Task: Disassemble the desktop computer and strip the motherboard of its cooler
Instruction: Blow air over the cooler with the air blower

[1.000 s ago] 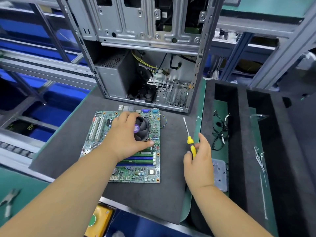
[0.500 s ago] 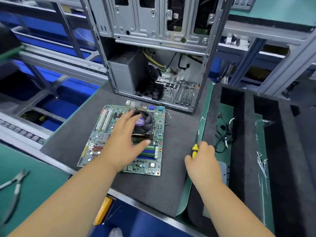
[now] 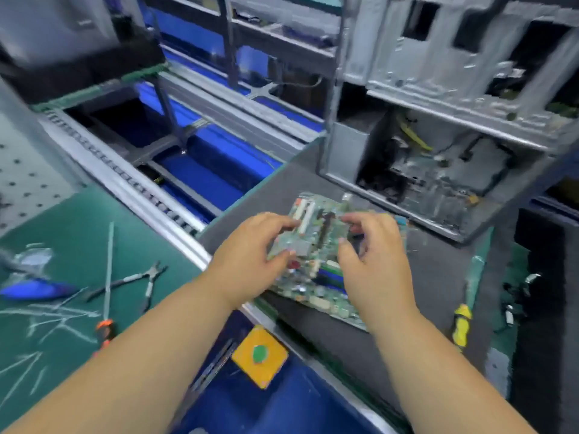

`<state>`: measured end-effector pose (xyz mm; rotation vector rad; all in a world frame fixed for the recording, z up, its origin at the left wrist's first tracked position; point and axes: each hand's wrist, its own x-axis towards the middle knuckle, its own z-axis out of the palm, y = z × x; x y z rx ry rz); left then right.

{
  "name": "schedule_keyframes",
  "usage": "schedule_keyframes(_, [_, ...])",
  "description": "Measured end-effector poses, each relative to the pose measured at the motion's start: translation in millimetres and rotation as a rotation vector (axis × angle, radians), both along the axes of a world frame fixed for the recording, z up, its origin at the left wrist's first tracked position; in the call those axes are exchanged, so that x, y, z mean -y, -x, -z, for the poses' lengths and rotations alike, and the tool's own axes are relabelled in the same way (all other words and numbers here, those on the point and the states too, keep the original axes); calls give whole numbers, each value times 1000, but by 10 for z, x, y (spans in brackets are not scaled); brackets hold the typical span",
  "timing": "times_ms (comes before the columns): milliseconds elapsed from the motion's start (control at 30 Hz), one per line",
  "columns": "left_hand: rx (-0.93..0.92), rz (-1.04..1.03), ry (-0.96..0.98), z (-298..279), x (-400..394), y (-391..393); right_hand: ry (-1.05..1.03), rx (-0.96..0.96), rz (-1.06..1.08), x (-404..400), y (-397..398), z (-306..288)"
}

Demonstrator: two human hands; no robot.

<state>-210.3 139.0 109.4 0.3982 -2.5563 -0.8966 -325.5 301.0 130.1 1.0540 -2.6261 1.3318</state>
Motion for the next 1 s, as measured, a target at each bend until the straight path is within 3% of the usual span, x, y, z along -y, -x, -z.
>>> schedule_keyframes(233, [59, -471, -166, 381, 1059, -1369, 7, 82, -327, 1161, -888, 254])
schedule_keyframes(433, [133, -922, -214, 657, 1636, -2263, -15, 137, -428, 1855, -1455, 373])
schedule_keyframes(667, [618, -978, -248, 856, 2017, -2760, -8, 237, -413, 2233, -1687, 437])
schedule_keyframes(800, [541, -837, -326, 949, 2161, -2713, -28, 271, -402, 2254, -1709, 437])
schedule_keyframes(1000, [541, -890, -82, 854, 2269, -2509, -16, 299, -363, 2166, -1580, 351])
